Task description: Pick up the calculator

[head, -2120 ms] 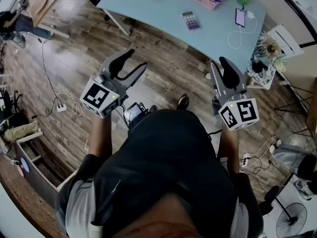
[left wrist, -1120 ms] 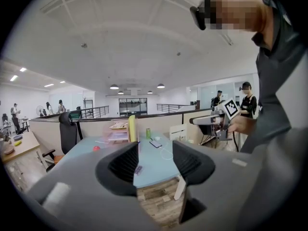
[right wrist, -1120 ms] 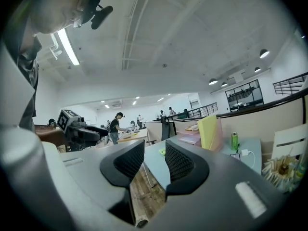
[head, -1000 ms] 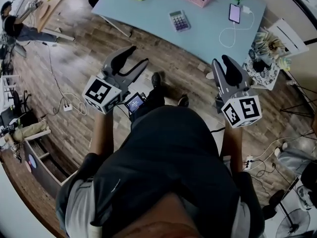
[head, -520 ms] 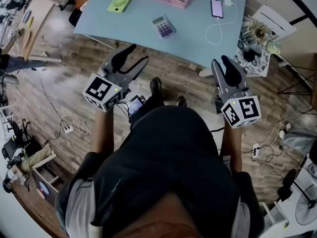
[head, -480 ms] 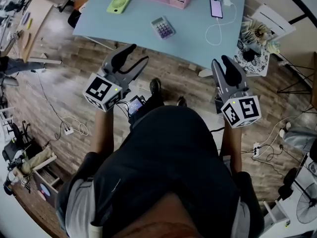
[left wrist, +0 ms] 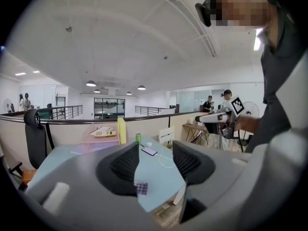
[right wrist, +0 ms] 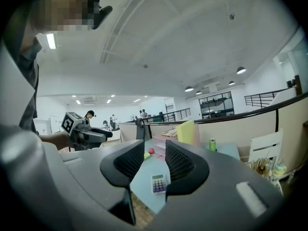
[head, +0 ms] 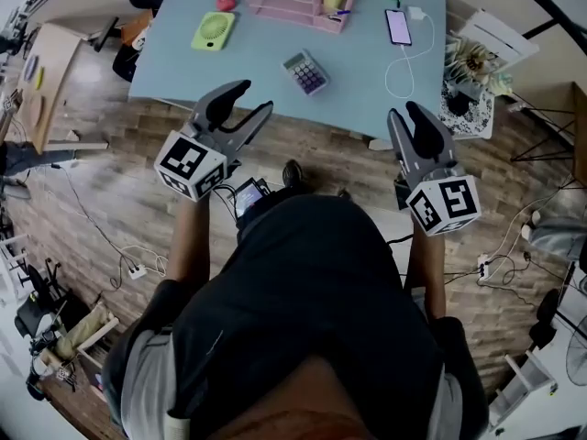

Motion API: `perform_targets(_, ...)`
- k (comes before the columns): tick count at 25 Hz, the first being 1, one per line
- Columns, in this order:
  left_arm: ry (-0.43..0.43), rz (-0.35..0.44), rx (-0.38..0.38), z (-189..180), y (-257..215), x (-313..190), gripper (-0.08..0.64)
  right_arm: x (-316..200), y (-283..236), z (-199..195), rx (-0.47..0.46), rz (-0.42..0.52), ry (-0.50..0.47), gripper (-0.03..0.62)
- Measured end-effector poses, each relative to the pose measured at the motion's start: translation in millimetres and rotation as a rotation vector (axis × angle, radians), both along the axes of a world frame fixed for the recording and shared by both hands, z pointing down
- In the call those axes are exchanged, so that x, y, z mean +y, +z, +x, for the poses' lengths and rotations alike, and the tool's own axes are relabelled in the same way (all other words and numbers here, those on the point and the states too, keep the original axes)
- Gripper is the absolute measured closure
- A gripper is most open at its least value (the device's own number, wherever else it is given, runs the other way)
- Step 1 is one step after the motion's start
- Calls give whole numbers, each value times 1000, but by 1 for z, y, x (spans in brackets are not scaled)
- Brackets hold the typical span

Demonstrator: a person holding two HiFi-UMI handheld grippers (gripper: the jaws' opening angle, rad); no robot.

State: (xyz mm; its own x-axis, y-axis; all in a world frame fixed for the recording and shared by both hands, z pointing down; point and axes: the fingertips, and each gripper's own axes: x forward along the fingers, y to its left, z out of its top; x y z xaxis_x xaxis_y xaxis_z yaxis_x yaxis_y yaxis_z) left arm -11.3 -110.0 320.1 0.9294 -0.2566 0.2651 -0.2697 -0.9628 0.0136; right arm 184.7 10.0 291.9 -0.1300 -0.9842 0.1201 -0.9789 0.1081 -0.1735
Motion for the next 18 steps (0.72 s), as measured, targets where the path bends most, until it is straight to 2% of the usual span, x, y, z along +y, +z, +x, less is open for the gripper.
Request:
perform_targets(12, 96, -42, 12, -26, 26, -83, 308, -69, 4, -42, 28, -36, 57, 472)
perform_targets(18, 99, -74, 12, -36, 43, -110, 308, -99, 7, -48, 28, -66, 49, 472)
